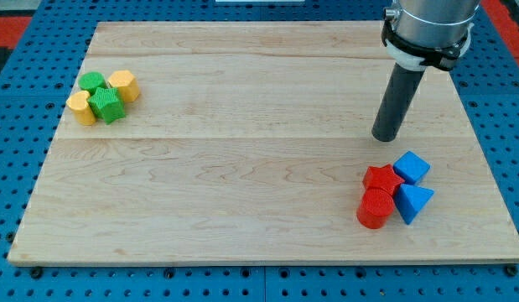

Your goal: Point your arm to the red circle

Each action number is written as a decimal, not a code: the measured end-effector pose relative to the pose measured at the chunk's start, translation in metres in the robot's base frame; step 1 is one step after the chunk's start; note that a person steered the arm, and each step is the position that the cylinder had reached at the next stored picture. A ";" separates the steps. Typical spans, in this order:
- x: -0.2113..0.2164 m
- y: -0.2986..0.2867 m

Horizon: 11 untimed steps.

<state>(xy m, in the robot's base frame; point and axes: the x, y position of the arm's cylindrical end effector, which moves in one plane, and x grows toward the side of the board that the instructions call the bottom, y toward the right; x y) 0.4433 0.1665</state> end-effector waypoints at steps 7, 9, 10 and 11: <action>0.000 -0.341; 0.026 -0.375; 0.030 -0.469; 0.030 -0.469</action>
<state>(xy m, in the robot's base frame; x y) 0.4736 -0.3023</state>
